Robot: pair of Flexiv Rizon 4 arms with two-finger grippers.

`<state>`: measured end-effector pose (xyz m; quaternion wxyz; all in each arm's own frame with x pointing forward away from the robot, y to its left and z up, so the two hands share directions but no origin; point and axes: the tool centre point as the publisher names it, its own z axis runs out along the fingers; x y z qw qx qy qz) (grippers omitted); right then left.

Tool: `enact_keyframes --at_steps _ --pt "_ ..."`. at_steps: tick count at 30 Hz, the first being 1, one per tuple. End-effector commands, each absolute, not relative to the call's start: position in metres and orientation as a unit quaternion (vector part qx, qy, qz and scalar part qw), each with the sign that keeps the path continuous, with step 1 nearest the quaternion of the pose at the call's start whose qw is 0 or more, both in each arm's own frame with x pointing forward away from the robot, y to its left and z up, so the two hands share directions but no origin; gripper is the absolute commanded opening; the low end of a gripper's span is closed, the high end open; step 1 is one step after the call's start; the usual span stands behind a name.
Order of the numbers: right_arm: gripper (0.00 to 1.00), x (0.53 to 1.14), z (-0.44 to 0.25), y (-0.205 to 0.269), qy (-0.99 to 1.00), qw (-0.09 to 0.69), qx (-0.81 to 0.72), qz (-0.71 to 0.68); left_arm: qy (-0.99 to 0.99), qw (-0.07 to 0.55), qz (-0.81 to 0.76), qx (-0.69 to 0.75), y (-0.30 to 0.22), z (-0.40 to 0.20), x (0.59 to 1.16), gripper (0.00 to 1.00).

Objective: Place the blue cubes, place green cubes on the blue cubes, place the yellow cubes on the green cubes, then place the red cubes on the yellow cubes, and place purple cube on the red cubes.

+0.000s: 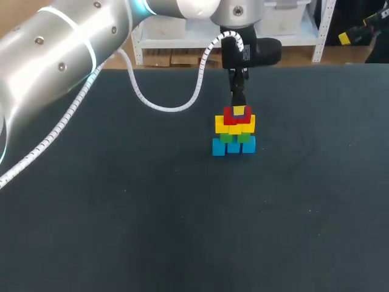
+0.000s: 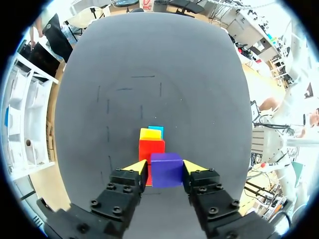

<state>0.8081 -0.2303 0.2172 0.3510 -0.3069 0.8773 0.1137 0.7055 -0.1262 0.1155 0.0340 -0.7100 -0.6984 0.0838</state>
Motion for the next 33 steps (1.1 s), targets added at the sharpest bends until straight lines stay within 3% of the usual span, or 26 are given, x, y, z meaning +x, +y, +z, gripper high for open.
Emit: enact_keyframes --at_steps 1,3,9,14,19,33 --pt "1.0 0.8075 0.2172 -0.2308 0.877 0.351 -0.307 0.114 -0.696 0.04 0.086 -0.711 -0.1284 0.1171 0.7115 0.49" --pt "1.0 0.8075 0.2172 -0.2308 0.877 0.351 -0.307 0.114 -0.697 0.04 0.086 -0.711 -0.1281 0.117 0.7118 0.49" --pt "1.0 0.8075 0.2172 -0.2308 0.877 0.351 -0.307 0.114 -0.696 0.04 0.089 -0.711 -0.1276 0.1164 0.7119 0.72" --pt "1.0 0.8075 0.2172 -0.2308 0.877 0.351 -0.307 0.114 -0.697 0.037 0.087 -0.711 -0.1268 0.1177 0.7119 0.76" --pt "1.0 0.8075 0.2172 -0.2308 0.877 0.351 -0.307 0.114 -0.698 0.034 0.086 -0.71 -0.1275 0.1183 0.7117 0.73" --pt "1.0 0.8075 0.2172 -0.2308 0.877 0.351 -0.307 0.114 -0.698 0.035 0.083 -0.711 -0.1289 0.118 0.7113 0.55"
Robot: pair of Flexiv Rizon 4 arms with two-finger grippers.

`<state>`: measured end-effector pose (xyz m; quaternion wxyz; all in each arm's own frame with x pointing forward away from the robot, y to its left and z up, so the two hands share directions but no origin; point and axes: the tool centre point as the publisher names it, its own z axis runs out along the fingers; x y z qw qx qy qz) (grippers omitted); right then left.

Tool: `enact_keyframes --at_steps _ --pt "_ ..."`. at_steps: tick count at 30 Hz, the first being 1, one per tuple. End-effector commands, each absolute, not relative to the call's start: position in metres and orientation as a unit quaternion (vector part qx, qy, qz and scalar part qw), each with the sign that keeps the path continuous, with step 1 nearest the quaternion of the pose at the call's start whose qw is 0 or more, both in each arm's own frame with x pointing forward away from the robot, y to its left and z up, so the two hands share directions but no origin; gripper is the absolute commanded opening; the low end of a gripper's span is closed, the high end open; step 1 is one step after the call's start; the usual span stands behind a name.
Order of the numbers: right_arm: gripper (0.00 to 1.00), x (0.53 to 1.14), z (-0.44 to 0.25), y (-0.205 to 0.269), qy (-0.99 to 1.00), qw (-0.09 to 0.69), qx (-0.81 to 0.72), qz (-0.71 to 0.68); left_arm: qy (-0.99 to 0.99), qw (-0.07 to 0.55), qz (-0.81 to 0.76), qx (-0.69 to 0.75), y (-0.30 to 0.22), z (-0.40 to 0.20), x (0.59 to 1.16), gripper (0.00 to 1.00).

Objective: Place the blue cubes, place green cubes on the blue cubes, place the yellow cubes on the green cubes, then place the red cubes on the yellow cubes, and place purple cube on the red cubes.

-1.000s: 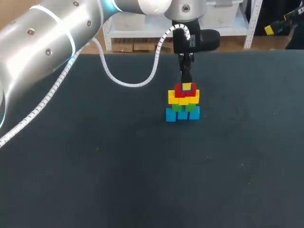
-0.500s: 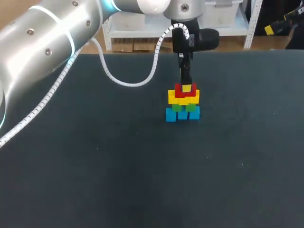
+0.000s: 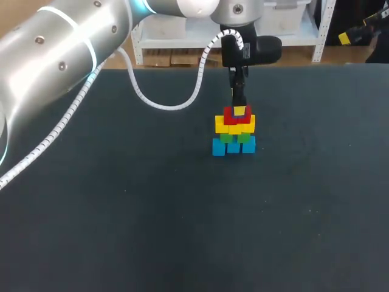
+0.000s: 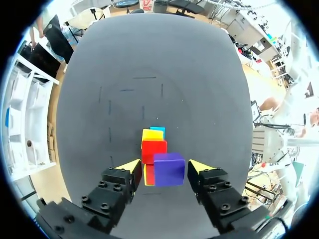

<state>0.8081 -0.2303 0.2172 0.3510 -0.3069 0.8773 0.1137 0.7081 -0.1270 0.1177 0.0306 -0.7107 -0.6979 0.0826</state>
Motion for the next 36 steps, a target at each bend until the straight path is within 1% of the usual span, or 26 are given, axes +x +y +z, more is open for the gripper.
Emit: enact_keyframes --at_steps 1,4,9,14,17,19,25,36 --pt "1.0 0.8075 0.2172 -0.2308 0.877 0.351 -0.307 0.114 -0.698 0.036 0.083 -0.711 -0.1289 0.118 0.7113 0.54" --pt "1.0 0.8075 0.2172 -0.2308 0.877 0.351 -0.307 0.114 -0.697 0.037 0.081 -0.711 -0.1292 0.1177 0.7111 0.54" --pt "1.0 0.8075 0.2172 -0.2308 0.877 0.351 -0.307 0.114 -0.699 0.037 0.079 -0.71 -0.1287 0.118 0.7113 0.45" --pt "1.0 0.8075 0.2172 -0.2308 0.877 0.351 -0.307 0.114 -0.696 0.037 0.083 -0.712 -0.1287 0.1181 0.7117 0.4" --pt "1.0 0.8075 0.2172 -0.2308 0.877 0.351 -0.307 0.114 -0.696 0.037 0.085 -0.712 -0.1287 0.1183 0.7119 0.34" --pt "1.0 0.8075 0.2172 -0.2308 0.877 0.351 -0.307 0.114 -0.696 0.037 0.084 -0.712 -0.1288 0.1184 0.7119 0.32" --pt "1.0 0.8075 0.2172 -0.2308 0.877 0.351 -0.307 0.114 -0.698 0.039 0.081 -0.711 -0.1289 0.1187 0.7129 0.28" --pt "1.0 0.8075 0.2172 -0.2308 0.877 0.351 -0.307 0.114 -0.692 0.035 0.09 -0.715 -0.1298 0.1202 0.7133 0.27"
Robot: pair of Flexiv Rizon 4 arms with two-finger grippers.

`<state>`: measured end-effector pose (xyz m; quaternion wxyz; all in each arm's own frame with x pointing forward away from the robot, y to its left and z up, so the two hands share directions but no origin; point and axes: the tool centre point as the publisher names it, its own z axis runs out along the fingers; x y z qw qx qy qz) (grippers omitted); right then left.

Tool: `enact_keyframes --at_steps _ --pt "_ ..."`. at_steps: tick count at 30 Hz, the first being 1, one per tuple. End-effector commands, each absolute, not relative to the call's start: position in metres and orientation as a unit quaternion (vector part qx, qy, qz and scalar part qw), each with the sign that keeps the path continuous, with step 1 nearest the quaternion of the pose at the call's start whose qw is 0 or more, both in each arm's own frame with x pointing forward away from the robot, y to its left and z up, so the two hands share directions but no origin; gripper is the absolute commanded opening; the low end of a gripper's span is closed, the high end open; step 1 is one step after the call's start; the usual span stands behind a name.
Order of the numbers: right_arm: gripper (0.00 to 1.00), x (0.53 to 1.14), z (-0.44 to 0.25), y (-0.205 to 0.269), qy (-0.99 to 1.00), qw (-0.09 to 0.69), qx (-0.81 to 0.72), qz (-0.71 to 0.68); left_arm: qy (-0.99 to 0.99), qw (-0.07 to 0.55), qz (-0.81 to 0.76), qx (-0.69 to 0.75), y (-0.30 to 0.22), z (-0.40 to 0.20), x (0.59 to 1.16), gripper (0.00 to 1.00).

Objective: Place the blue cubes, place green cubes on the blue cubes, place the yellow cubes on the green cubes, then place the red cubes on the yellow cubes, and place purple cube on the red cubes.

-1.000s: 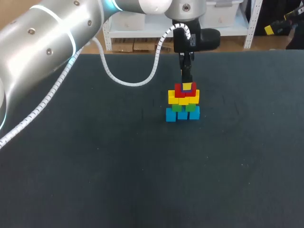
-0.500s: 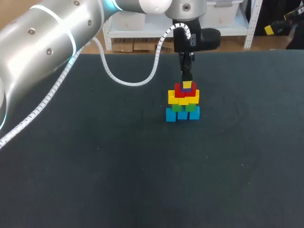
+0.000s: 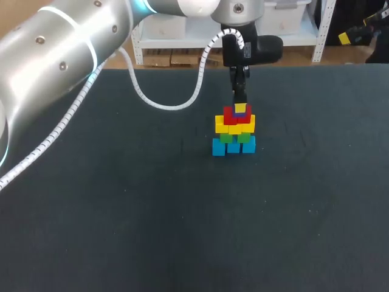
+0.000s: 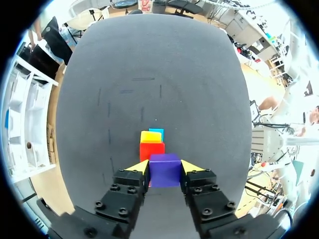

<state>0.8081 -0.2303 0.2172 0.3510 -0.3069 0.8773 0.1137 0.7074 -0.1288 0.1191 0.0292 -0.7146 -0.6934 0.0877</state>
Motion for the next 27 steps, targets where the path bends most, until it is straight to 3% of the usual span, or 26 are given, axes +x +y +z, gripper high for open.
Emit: enact_keyframes --at_steps 1,11,12,13,15,17,18,20,22,27 --pt "1.0 0.8075 0.2172 -0.2308 0.877 0.351 -0.307 0.114 -0.692 0.035 0.091 -0.715 -0.13 0.1202 0.7134 0.27" --pt "1.0 0.8075 0.2172 -0.2308 0.877 0.351 -0.307 0.114 -0.694 0.037 0.09 -0.714 -0.1305 0.119 0.7153 0.3" --pt "1.0 0.8075 0.2172 -0.2308 0.877 0.351 -0.307 0.114 -0.694 0.038 0.089 -0.714 -0.1306 0.1186 0.7153 0.33" --pt "1.0 0.8075 0.2172 -0.2308 0.877 0.351 -0.307 0.114 -0.694 0.038 0.089 -0.714 -0.1306 0.1186 0.7153 0.44" --pt "1.0 0.8075 0.2172 -0.2308 0.877 0.351 -0.307 0.114 -0.694 0.039 0.089 -0.714 -0.1306 0.1181 0.7152 0.47" --pt "1.0 0.8075 0.2172 -0.2308 0.877 0.351 -0.307 0.114 -0.694 0.039 0.089 -0.713 -0.1306 0.1178 0.7152 0.64" --pt "1.0 0.8075 0.2172 -0.2308 0.877 0.351 -0.307 0.114 -0.695 0.04 0.089 -0.713 -0.1305 0.1176 0.7152 0.8" --pt "1.0 0.8075 0.2172 -0.2308 0.877 0.351 -0.307 0.114 -0.695 0.04 0.09 -0.713 -0.1303 0.1173 0.7151 0.92" --pt "1.0 0.8075 0.2172 -0.2308 0.877 0.351 -0.307 0.114 -0.695 0.039 0.09 -0.712 -0.13 0.1172 0.715 0.98" --pt "1.0 0.8075 0.2172 -0.2308 0.877 0.351 -0.307 0.114 -0.697 0.037 0.09 -0.711 -0.1287 0.1182 0.715 1.0"
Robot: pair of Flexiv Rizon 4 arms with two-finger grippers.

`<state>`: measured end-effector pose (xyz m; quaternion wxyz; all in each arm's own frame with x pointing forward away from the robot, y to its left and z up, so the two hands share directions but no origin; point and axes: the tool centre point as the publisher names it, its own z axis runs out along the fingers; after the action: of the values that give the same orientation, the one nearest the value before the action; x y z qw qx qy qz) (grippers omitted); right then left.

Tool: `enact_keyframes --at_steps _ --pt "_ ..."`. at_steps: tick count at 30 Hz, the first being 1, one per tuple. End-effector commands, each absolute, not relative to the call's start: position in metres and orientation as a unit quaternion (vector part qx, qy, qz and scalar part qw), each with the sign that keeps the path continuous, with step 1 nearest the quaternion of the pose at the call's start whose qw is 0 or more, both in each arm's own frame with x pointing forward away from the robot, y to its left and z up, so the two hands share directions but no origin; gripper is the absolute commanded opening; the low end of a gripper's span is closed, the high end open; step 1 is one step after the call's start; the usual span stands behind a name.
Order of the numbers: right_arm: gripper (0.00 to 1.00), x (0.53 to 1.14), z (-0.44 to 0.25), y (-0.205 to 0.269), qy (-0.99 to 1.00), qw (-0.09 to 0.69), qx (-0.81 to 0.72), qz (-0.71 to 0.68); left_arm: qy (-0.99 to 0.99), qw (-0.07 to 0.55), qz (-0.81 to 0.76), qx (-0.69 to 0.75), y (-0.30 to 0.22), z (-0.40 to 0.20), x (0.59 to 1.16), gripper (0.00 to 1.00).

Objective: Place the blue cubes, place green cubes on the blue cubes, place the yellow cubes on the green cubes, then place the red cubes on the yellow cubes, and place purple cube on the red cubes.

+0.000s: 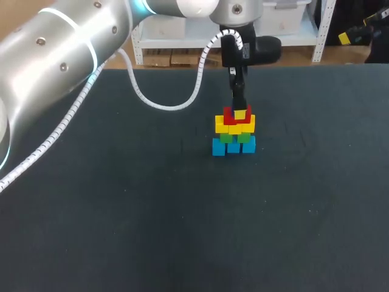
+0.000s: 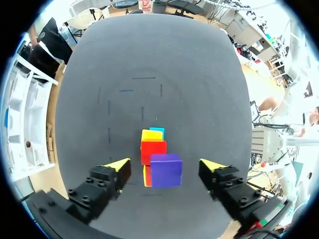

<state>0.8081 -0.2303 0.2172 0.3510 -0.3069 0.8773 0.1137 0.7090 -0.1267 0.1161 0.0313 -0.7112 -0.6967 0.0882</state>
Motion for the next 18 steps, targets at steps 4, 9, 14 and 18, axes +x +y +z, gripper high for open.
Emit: enact_keyframes --at_steps 4,9,14,18 --pt "1.0 0.8075 0.2172 -0.2308 0.877 0.351 -0.307 0.114 -0.698 0.033 0.09 -0.71 -0.1283 0.1195 0.7147 1.0" --pt "1.0 0.8075 0.2172 -0.2308 0.877 0.351 -0.307 0.114 -0.701 0.034 0.088 -0.707 -0.1271 0.1189 0.7165 1.0" --pt "1.0 0.8075 0.2172 -0.2308 0.877 0.351 -0.307 0.114 -0.701 0.033 0.087 -0.707 -0.1278 0.1181 0.7166 0.99" --pt "1.0 0.8075 0.2172 -0.2308 0.877 0.351 -0.307 0.114 -0.701 0.034 0.086 -0.707 -0.1282 0.1179 0.7166 0.84"
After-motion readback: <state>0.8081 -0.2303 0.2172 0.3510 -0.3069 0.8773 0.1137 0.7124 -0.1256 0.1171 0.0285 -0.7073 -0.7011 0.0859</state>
